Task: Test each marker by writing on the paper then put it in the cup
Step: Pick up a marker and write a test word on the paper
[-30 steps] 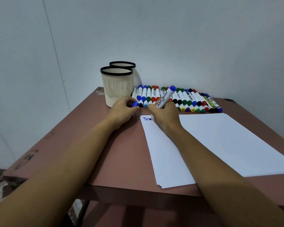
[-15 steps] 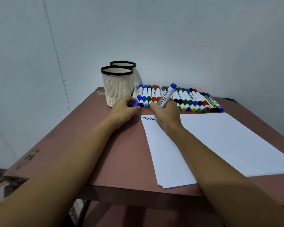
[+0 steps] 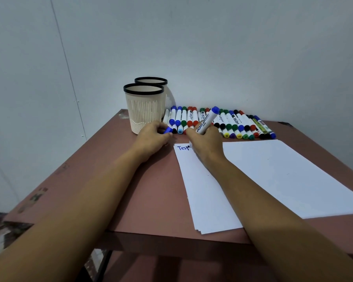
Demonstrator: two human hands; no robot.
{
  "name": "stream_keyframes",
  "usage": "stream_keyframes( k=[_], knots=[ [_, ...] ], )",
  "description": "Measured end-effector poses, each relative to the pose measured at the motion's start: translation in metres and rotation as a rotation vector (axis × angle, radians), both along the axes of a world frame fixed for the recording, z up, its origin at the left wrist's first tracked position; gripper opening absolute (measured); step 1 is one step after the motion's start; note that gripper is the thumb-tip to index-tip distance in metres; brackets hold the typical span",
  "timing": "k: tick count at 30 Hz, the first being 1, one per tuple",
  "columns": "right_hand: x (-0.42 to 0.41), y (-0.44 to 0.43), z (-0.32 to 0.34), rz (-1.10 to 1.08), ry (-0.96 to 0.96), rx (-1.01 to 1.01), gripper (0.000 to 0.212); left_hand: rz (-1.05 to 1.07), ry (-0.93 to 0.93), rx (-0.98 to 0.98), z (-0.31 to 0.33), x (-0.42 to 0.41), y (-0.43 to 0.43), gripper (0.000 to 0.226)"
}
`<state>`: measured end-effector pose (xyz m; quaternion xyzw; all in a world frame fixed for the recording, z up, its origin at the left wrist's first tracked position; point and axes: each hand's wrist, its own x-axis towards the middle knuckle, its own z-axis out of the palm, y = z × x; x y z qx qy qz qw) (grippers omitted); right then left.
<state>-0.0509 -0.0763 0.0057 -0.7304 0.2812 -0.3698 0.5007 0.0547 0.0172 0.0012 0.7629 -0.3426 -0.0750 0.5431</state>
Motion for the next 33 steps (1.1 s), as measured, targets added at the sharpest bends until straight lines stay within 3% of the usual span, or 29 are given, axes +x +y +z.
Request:
stream_keyframes(
  k=[5, 10, 27, 33],
  knots=[
    [0.0, -0.01, 0.006, 0.022, -0.169, 0.283, 0.012, -0.018, -0.172, 0.015, 0.003, -0.006, 0.003, 0.026],
    [-0.005, -0.01, 0.016, 0.172, -0.4, 0.504, 0.023, -0.08, -0.282, 0.015, 0.003, -0.011, 0.004, 0.028],
    [-0.006, -0.009, 0.008, 0.23, -0.228, 0.333, 0.018, -0.134, -0.402, -0.049, 0.007, -0.021, 0.004, 0.022],
    [-0.006, -0.007, 0.008, 0.277, -0.231, 0.435, 0.022, -0.118, -0.369, -0.071, 0.006, -0.024, 0.001, 0.023]
  ],
)
